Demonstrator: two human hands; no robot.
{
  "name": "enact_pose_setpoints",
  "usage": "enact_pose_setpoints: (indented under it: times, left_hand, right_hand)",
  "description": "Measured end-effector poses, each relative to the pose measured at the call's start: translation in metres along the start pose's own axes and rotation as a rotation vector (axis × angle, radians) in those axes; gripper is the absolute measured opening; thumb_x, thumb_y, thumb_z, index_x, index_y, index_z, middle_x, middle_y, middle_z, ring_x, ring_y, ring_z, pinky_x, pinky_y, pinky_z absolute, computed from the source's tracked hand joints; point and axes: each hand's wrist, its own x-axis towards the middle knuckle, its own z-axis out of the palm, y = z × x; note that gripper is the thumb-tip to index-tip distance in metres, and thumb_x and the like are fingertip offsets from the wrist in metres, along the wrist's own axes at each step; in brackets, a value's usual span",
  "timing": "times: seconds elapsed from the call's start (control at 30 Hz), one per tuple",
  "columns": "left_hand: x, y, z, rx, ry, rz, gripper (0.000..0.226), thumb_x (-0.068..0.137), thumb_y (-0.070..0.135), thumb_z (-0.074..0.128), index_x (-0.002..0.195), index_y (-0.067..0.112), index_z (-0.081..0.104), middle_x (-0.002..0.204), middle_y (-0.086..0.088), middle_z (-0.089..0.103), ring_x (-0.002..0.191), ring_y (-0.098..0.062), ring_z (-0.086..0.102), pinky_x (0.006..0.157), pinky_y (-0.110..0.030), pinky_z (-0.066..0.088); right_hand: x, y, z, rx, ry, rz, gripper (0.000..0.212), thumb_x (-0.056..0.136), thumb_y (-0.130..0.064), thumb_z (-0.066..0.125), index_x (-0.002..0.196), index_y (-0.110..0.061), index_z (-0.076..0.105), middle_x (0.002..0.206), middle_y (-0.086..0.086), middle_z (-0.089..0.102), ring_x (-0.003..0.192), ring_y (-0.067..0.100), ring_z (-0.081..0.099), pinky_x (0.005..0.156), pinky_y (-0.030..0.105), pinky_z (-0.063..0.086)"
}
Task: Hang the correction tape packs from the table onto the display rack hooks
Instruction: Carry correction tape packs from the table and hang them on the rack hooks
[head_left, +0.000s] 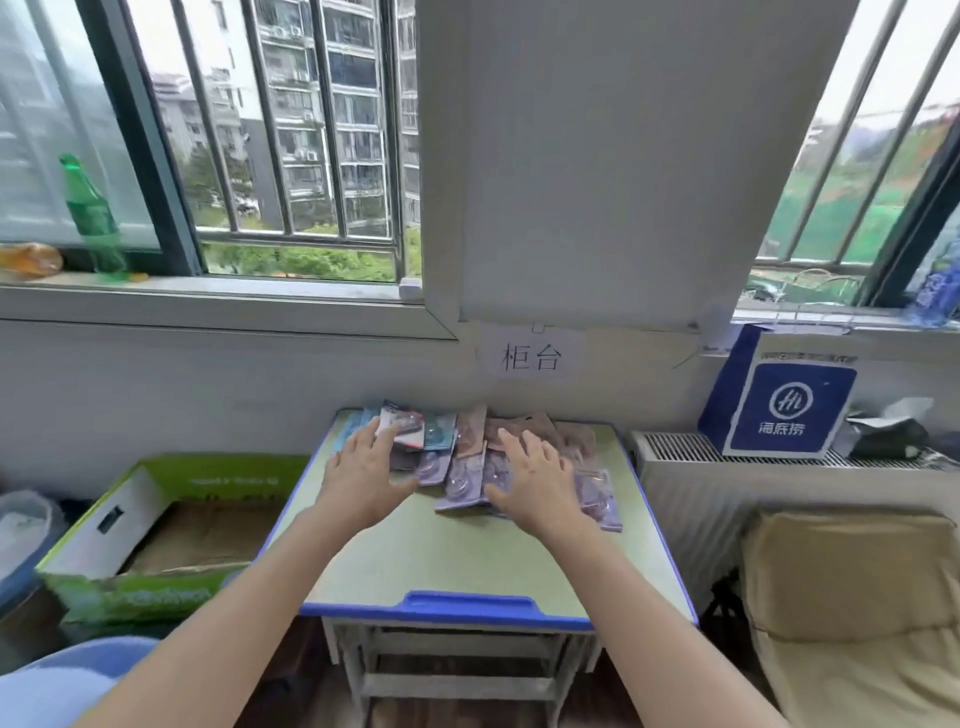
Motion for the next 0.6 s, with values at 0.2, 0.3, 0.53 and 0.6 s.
enact_pose_setpoints:
  times: [0.2, 0.3, 0.53, 0.6]
  left_hand:
    - [0.093, -0.024, 0.028, 0.021, -0.042, -0.051, 0.077, 0.093, 0.049, 0.051, 0.153, 0.024, 0.01, 0.161, -0.003, 0.005, 0.147, -0.02, 0.012, 0.116, -0.032, 0.014]
    - [0.142, -0.028, 0.043, 0.023, -0.073, -0.065, 0.077, 0.092, 0.048, 0.052, 0.153, 0.024, 0.011, 0.161, -0.003, 0.005, 0.147, -0.02, 0.012, 0.116, -0.033, 0.016]
    - [0.221, -0.034, 0.095, 0.029, -0.18, -0.127, 0.076, 0.092, 0.047, 0.053, 0.152, 0.022, 0.013, 0.16, -0.004, 0.009, 0.146, -0.023, 0.013, 0.116, -0.038, 0.017]
    - [0.232, -0.037, 0.11, 0.05, -0.216, -0.143, 0.078, 0.092, 0.048, 0.051, 0.153, 0.022, 0.01, 0.16, -0.003, 0.007, 0.146, -0.024, 0.009, 0.117, -0.04, 0.015]
  right_hand:
    - [0.105, 0.007, 0.025, 0.013, -0.065, 0.004, 0.072, 0.096, -0.043, 0.047, 0.154, -0.025, 0.008, 0.16, 0.008, 0.011, 0.144, 0.027, 0.015, 0.114, 0.043, 0.017]
    - [0.156, 0.015, 0.038, 0.045, -0.102, 0.006, 0.072, 0.096, -0.042, 0.048, 0.153, -0.025, 0.008, 0.16, 0.007, 0.01, 0.144, 0.027, 0.014, 0.115, 0.045, 0.017]
    - [0.246, 0.032, 0.083, 0.122, -0.209, 0.014, 0.069, 0.093, -0.035, 0.05, 0.152, -0.023, 0.015, 0.154, 0.012, 0.023, 0.141, 0.03, 0.022, 0.113, 0.046, 0.019]
    - [0.26, 0.034, 0.101, 0.139, -0.251, 0.011, 0.071, 0.092, -0.034, 0.051, 0.152, -0.026, 0.014, 0.155, 0.01, 0.022, 0.141, 0.032, 0.02, 0.115, 0.045, 0.017]
